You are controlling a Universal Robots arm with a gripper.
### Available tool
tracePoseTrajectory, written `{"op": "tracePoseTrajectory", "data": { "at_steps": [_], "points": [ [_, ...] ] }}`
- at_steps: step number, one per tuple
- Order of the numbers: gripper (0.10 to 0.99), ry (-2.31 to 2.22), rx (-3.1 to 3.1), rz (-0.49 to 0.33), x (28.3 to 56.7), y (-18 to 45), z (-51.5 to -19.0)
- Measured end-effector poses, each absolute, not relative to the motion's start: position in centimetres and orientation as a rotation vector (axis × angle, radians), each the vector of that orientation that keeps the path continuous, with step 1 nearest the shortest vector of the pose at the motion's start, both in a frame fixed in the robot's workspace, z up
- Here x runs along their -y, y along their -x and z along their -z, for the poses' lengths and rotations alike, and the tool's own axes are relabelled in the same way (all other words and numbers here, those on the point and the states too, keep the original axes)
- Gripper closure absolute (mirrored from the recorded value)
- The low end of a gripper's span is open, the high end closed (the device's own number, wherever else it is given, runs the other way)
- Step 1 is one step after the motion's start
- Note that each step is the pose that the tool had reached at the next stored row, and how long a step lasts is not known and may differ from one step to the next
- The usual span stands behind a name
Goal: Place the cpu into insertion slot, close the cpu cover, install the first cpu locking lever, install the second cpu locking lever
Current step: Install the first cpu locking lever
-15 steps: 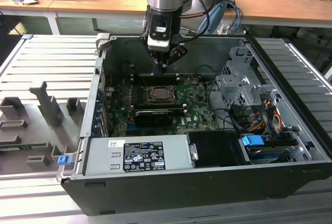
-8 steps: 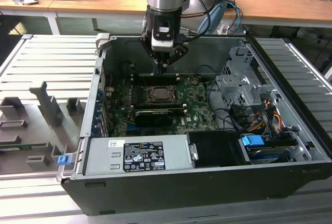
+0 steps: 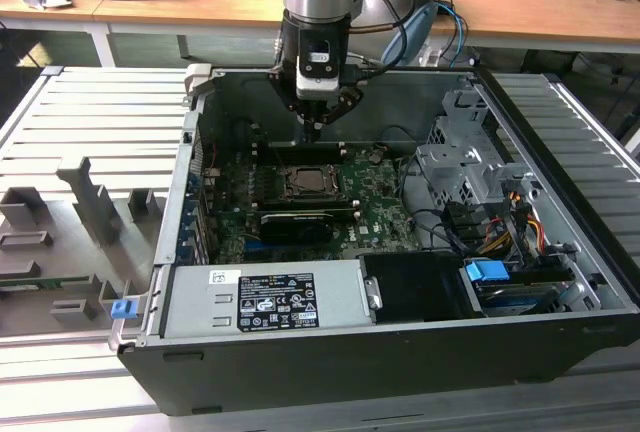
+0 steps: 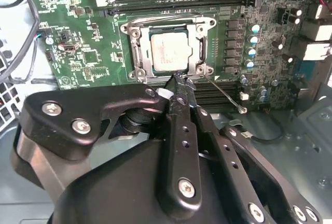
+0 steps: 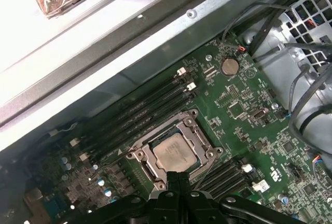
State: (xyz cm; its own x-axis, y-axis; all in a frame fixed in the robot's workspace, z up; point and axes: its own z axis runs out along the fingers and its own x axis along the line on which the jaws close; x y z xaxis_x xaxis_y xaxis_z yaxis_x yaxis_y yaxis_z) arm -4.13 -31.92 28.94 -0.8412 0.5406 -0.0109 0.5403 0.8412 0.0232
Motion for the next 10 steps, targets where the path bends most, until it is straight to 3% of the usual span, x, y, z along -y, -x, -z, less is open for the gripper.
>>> {"op": "tracePoseTrajectory", "data": {
  "at_steps": [10],
  "points": [
    [0.980,-0.710,-3.044,-0.032,31.92,4.13,-28.94]
  ]
}}
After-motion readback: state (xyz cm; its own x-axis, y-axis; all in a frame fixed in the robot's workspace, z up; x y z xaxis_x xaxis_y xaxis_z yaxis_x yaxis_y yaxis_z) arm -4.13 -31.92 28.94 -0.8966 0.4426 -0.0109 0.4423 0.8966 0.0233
